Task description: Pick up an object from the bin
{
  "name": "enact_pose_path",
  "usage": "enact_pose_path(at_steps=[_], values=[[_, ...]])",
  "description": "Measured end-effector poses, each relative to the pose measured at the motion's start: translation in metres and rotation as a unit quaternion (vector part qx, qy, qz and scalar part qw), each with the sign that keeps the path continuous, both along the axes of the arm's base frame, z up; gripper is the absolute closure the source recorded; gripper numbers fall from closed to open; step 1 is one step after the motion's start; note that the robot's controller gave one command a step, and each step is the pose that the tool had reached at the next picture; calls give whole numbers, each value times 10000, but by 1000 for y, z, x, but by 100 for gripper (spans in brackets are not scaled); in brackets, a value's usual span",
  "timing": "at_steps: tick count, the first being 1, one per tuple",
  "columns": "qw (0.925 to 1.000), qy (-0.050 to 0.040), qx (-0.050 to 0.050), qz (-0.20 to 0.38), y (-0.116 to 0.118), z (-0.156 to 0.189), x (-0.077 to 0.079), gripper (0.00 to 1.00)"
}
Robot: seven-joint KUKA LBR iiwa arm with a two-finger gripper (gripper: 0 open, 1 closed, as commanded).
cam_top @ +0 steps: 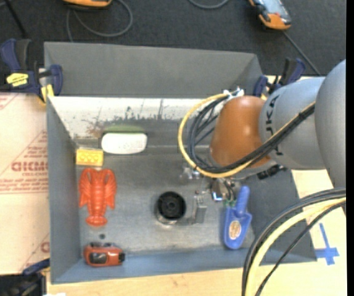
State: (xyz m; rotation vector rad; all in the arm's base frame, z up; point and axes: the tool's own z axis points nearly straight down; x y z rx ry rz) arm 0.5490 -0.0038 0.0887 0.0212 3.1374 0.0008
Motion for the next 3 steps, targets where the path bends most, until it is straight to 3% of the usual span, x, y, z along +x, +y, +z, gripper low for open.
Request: enact_pose_path(at_steps=[1,2,3], values=[[9997,14,2,249,18,-23,2,0],[9946,9,-6,1038,48,-18,-27,100],[9946,9,-6,1040,48,-18,-27,100]])
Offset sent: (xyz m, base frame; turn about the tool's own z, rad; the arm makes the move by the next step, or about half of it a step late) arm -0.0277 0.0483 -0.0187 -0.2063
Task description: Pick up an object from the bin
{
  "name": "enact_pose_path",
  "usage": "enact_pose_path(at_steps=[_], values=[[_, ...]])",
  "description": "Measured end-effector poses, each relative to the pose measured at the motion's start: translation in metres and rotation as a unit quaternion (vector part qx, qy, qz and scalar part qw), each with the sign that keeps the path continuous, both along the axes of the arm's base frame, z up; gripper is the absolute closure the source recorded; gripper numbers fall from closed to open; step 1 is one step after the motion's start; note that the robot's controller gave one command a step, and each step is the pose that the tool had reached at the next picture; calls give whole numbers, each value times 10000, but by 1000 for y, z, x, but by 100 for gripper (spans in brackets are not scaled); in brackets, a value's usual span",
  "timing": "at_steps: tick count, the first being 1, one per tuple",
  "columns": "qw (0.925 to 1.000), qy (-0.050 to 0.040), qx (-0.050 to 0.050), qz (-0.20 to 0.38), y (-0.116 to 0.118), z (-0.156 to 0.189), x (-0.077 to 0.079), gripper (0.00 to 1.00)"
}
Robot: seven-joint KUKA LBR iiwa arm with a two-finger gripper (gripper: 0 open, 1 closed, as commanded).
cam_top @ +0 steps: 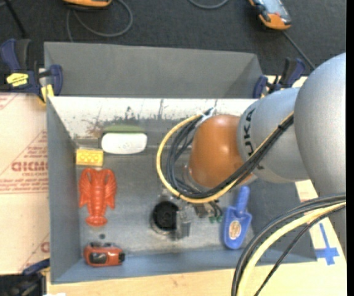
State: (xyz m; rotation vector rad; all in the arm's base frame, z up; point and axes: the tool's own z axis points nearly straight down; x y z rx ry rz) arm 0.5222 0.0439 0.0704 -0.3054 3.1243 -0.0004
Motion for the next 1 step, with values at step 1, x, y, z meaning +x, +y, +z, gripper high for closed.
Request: enact_pose_path(at_steps=[1], values=[[9999,34,-2,98,-16,52,7,100]])
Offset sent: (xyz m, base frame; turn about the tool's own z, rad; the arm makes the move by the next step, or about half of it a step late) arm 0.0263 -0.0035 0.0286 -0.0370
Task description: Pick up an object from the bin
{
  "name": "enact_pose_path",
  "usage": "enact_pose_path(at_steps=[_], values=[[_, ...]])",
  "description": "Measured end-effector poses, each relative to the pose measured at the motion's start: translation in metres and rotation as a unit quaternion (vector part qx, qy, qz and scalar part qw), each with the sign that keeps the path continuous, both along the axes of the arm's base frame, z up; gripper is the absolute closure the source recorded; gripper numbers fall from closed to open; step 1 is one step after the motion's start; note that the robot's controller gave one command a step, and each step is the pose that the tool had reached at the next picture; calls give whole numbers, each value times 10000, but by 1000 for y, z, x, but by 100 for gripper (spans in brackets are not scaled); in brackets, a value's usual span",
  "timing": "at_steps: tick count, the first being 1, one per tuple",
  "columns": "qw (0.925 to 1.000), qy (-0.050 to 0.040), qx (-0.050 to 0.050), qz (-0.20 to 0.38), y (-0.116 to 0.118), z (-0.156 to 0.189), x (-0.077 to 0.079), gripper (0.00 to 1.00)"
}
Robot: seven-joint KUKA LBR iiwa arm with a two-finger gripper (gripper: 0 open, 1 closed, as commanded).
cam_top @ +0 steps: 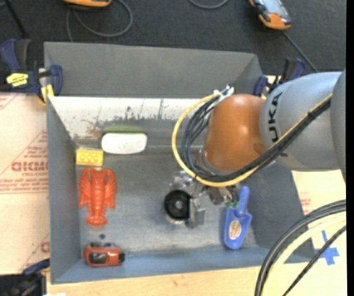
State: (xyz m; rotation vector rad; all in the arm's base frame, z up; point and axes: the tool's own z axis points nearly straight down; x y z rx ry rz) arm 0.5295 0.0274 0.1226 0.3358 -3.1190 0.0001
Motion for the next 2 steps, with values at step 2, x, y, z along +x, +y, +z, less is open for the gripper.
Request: enact_pose_path(at_steps=[2], values=[[10000,-45,5,65,-17,28,15,100]])
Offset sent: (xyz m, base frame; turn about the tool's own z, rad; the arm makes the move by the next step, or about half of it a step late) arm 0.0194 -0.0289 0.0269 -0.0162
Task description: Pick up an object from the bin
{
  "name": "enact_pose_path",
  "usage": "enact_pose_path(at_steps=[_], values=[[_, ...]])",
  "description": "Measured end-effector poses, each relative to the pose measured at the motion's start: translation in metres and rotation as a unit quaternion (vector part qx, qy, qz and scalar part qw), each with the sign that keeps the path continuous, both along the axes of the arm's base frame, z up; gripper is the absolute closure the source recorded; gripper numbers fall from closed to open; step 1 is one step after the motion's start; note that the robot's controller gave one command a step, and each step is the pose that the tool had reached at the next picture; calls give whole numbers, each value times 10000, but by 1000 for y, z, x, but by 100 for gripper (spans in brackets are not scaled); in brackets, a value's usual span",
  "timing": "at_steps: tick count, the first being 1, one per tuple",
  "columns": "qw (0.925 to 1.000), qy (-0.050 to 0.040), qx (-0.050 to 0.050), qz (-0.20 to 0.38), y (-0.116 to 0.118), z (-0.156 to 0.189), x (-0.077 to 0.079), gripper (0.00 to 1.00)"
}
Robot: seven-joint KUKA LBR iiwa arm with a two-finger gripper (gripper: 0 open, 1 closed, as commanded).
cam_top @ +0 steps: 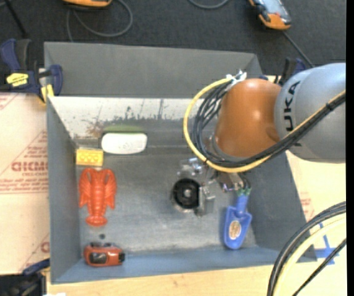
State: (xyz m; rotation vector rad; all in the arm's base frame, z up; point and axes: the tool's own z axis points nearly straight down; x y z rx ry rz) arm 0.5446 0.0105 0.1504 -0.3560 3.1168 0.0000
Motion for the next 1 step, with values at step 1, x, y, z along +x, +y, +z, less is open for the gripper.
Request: enact_pose_path(at_steps=[1], values=[[9999,24,-6,-103,-2,27,22,100]])
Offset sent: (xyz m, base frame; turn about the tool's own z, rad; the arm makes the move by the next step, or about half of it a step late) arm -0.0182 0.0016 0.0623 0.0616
